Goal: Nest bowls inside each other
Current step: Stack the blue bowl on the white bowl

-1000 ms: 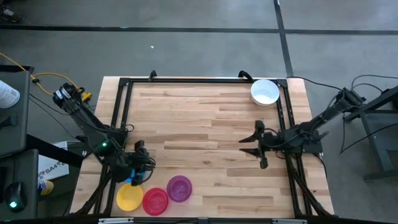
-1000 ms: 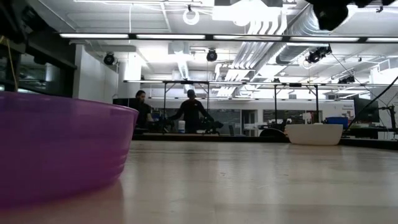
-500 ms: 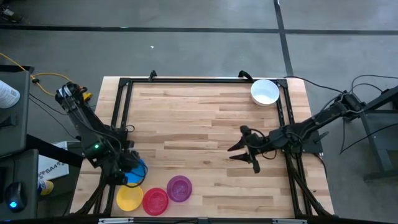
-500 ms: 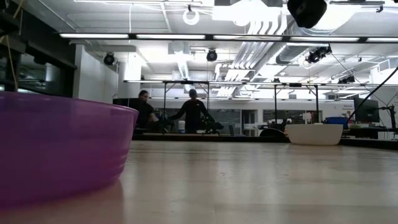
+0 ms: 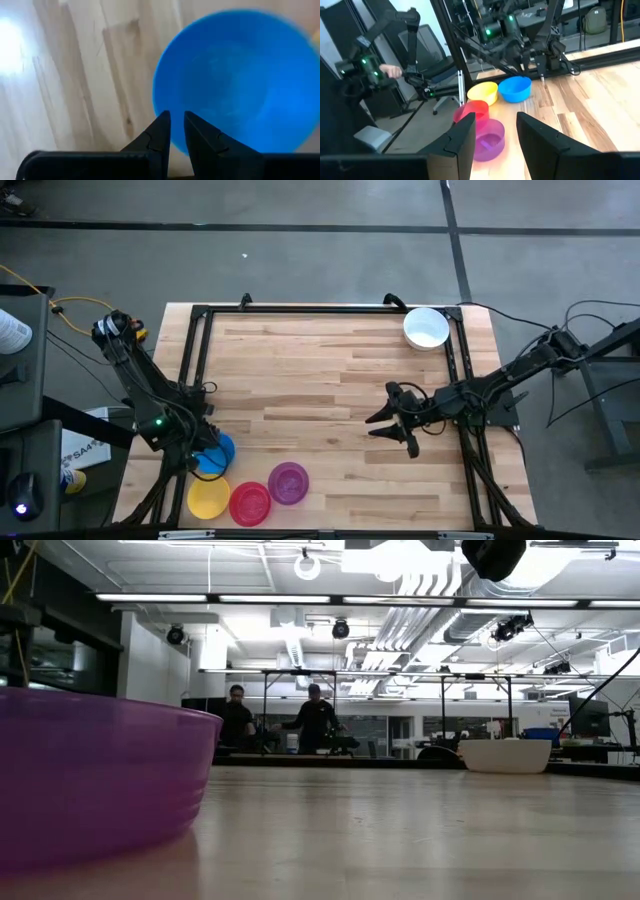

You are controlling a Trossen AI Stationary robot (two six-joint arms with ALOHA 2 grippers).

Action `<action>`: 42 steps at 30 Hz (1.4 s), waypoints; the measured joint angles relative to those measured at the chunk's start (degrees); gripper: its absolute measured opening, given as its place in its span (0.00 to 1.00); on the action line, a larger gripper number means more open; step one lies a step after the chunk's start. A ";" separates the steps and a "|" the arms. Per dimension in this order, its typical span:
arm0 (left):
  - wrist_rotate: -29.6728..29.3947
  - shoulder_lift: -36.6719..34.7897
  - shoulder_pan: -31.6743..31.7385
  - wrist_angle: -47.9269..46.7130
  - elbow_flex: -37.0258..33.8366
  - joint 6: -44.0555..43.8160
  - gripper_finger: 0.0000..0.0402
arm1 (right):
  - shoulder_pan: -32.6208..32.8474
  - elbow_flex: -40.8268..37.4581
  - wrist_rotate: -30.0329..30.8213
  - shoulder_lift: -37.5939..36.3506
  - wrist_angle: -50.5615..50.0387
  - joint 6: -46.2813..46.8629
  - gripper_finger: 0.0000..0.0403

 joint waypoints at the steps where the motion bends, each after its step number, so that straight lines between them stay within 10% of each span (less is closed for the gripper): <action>1: 0.00 0.02 0.04 -0.11 -0.54 -0.83 0.13 | 0.00 0.00 0.00 0.00 0.37 0.00 0.34; 9: -0.37 0.00 0.04 0.39 0.62 -14.37 0.13 | 0.00 0.00 0.01 0.00 0.67 0.02 0.34; 32: -1.64 0.02 0.07 -0.80 1.97 -19.15 0.14 | 0.04 0.00 -2.13 0.00 0.47 0.00 0.34; 42: -1.72 0.02 0.07 -2.46 1.97 -19.63 0.35 | 0.07 0.00 -3.43 0.00 -0.21 0.00 0.34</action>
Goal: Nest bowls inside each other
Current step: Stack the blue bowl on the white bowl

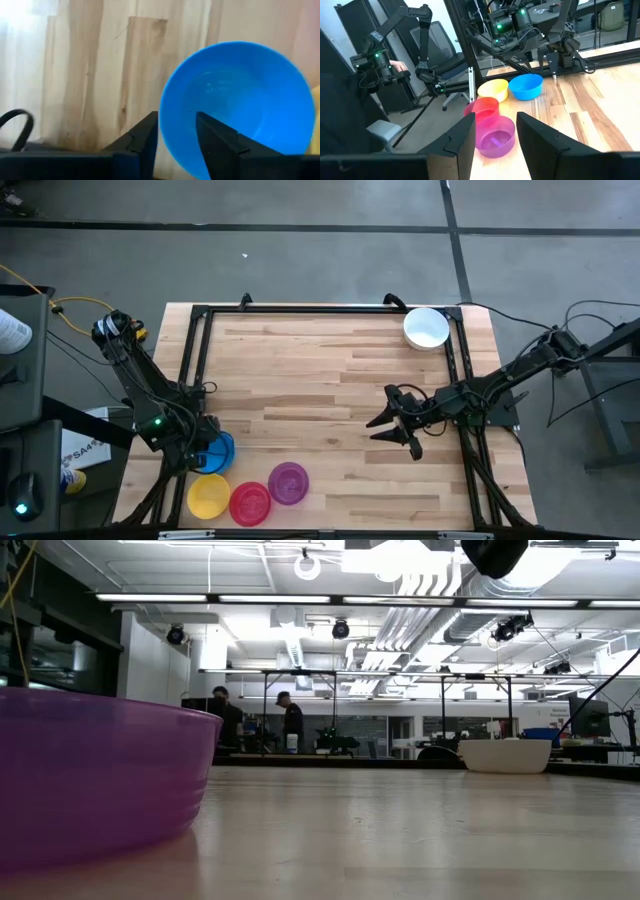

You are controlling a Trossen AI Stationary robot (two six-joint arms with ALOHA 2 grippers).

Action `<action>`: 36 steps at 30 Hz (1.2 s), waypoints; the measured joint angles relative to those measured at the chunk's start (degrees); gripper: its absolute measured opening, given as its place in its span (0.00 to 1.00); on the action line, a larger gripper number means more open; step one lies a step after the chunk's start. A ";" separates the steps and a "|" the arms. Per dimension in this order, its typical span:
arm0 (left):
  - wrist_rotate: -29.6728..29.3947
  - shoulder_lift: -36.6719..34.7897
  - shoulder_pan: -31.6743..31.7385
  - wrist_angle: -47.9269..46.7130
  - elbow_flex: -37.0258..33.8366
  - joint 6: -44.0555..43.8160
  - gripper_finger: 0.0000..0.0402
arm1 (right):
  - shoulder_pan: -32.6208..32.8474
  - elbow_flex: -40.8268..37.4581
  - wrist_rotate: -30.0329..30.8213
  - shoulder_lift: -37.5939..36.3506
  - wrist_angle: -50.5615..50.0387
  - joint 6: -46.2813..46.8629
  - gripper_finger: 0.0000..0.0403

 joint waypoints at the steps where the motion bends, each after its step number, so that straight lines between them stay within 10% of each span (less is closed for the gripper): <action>1: 0.00 0.00 0.00 -0.44 -0.04 -0.70 0.36 | 0.00 0.00 0.00 0.00 -0.06 0.00 0.34; 36: 7.98 0.00 0.02 6.30 -7.34 -17.95 0.39 | 0.00 0.00 -1.51 0.15 -1.39 0.24 0.34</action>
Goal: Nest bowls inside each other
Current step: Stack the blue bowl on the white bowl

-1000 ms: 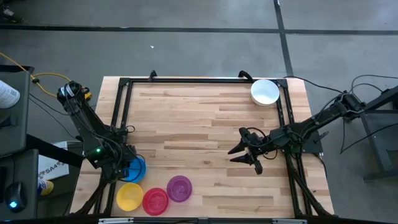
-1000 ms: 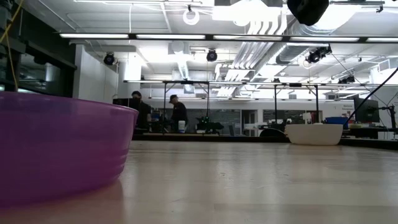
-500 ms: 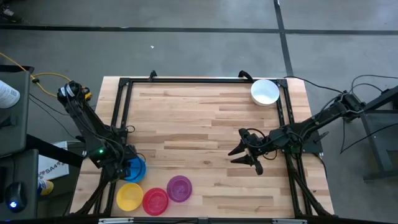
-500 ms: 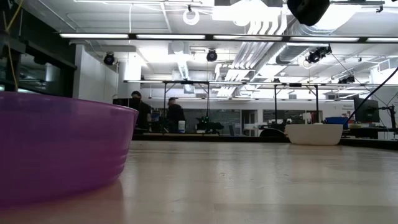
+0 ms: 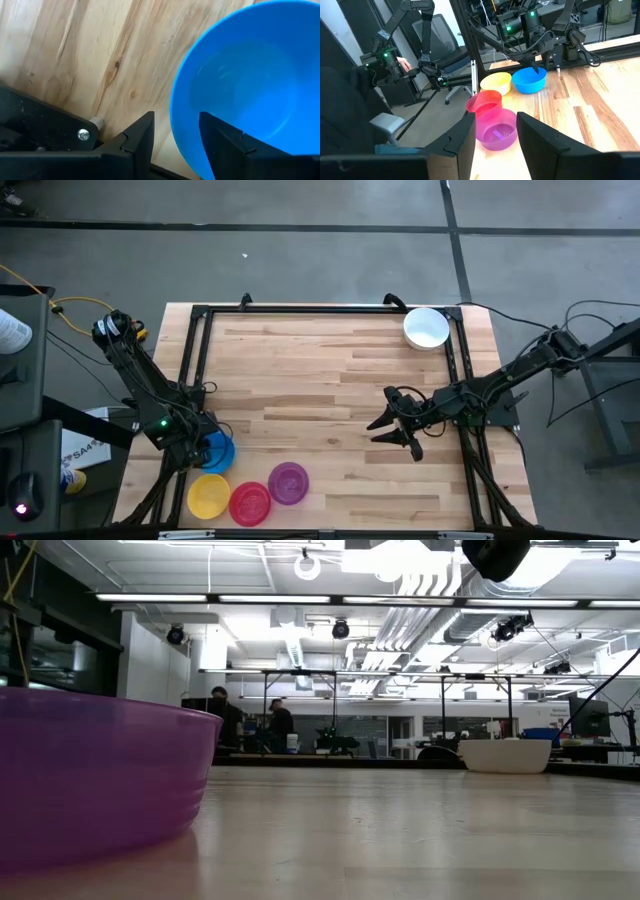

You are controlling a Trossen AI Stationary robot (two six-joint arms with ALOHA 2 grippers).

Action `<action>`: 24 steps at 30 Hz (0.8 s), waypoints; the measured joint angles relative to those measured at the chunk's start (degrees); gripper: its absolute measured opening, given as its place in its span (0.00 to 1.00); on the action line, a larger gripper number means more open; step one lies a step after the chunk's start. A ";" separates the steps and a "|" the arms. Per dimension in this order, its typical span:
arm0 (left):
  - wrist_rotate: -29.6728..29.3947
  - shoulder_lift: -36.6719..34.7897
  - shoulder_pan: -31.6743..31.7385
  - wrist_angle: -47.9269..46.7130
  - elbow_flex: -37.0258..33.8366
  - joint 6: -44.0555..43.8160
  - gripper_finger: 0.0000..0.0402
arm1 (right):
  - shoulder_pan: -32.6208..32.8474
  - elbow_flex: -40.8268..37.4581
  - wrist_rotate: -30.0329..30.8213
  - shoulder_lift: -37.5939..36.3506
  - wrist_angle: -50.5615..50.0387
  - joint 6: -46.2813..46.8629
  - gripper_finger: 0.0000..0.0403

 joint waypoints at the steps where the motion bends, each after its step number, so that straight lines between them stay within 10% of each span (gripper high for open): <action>1: 0.12 0.00 0.00 -0.01 0.00 -0.74 0.39 | 0.00 0.00 0.00 0.00 0.01 0.00 0.34; 13: 3.99 0.00 0.00 -0.34 0.00 -6.75 0.37 | 0.00 0.00 0.00 0.00 0.00 0.00 0.34; 24: 4.57 0.00 0.00 -0.06 0.00 -7.16 0.14 | 0.00 0.00 0.00 0.00 0.00 0.00 0.34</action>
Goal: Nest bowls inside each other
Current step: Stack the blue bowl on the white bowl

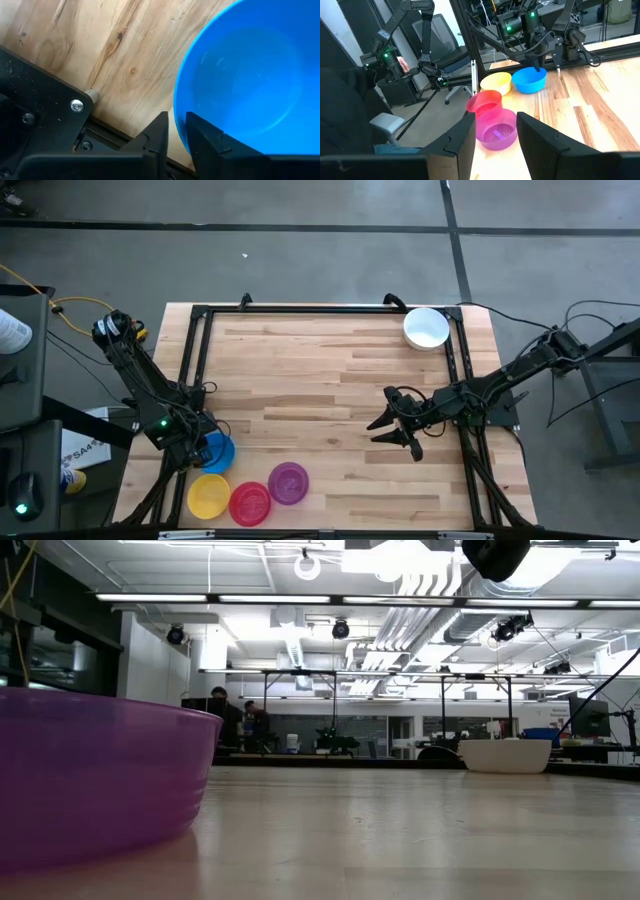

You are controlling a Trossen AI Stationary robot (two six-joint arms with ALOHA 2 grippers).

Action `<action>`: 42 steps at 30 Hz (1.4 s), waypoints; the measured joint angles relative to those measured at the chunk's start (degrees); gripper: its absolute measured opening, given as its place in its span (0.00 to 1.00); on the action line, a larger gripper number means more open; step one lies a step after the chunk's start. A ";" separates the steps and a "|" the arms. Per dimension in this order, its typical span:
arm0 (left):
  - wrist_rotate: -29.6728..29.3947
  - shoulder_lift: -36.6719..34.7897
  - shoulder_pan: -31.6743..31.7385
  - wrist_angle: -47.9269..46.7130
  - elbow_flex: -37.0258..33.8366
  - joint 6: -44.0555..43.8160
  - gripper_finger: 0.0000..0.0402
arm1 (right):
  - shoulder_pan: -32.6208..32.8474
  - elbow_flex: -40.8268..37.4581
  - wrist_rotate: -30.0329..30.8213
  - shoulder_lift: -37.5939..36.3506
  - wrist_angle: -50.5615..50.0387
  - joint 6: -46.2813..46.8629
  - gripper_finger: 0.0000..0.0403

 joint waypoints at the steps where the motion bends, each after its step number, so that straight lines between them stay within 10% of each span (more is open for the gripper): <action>1: 0.20 0.00 0.00 0.00 0.00 0.04 0.12 | 0.00 0.00 0.00 0.00 0.02 0.00 0.34; 21: -2.65 -0.07 2.15 -1.62 0.20 0.31 0.00 | -0.04 0.00 3.50 0.02 -3.43 0.02 0.34; 42: 0.39 -1.43 43.07 4.45 10.14 39.89 0.00 | -4.48 0.14 -1.43 8.32 -0.48 -7.54 0.34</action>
